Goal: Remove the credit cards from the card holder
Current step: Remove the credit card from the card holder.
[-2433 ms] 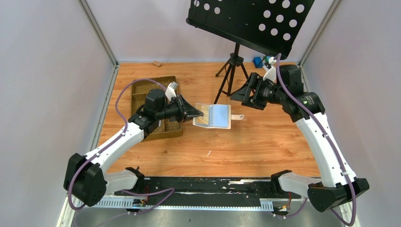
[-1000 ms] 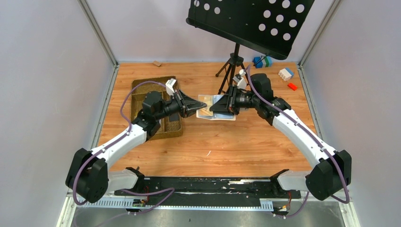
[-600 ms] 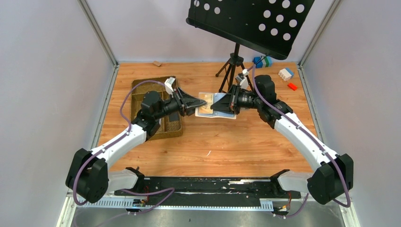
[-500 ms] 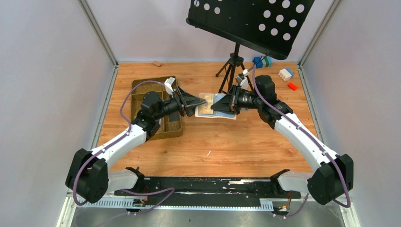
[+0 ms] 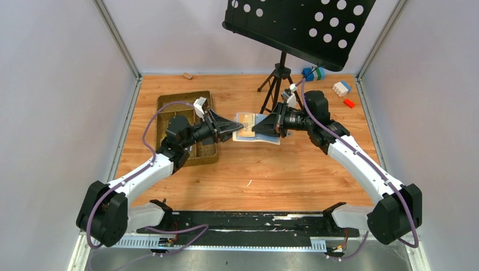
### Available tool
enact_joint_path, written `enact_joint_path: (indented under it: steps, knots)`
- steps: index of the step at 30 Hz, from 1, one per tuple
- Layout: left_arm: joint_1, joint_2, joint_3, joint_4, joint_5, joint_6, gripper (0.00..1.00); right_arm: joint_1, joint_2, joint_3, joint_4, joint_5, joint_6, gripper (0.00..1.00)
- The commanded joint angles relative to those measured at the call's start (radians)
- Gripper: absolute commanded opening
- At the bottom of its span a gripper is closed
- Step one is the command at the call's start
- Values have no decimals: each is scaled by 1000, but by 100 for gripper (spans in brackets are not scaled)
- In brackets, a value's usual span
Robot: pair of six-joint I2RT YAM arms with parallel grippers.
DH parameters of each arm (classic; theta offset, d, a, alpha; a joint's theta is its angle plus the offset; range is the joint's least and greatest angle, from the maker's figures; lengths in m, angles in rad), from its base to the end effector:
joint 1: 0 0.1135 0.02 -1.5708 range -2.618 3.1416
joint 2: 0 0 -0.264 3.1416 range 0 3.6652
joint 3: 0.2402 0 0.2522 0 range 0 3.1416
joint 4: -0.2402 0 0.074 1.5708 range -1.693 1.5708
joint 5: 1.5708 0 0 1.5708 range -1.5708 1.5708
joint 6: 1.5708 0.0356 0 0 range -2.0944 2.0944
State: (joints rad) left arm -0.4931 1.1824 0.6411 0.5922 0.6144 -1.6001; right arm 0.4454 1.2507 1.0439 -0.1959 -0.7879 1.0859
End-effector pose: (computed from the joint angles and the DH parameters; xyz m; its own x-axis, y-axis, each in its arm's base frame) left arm 0.2227 -0.1430 0.2883 -0.8949 -0.4463 -0.0001 0.0186 -0.0372 -0.9991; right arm 0.2420 0.1435 0.3337 -0.9544 0.2359 -0.1830 -0.1031 0.3151 0.9434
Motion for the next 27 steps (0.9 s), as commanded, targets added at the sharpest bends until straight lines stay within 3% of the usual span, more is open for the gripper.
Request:
enact_joint_path:
  steps: [1, 5, 10, 13, 15, 18, 22, 27]
  knots:
    - [6, -51, -1, 96, -3, -21, 31, -4, -17, 3, 40, -2, 5, 0]
    - [11, -62, -5, 104, -10, -24, 29, -4, -22, -11, 49, -5, 12, 0]
    - [13, -75, -13, 109, -18, -22, 4, -5, -23, -23, 64, -13, 20, 0]
    - [13, -74, -13, 107, -16, -23, 0, -5, -28, -36, 102, -14, 37, 14]
    - [13, -76, -14, 109, -15, -24, 0, -5, -32, -51, 148, -14, 62, 27]
    - [13, -78, -15, 121, -15, -32, 0, -6, -37, -91, 285, -17, 134, 32]
    - [13, -74, -17, 151, -12, -55, 0, -7, -41, -108, 352, -12, 167, 31]
    - [13, -70, -22, 163, -12, -65, 0, -16, -52, -117, 405, 2, 192, 19]
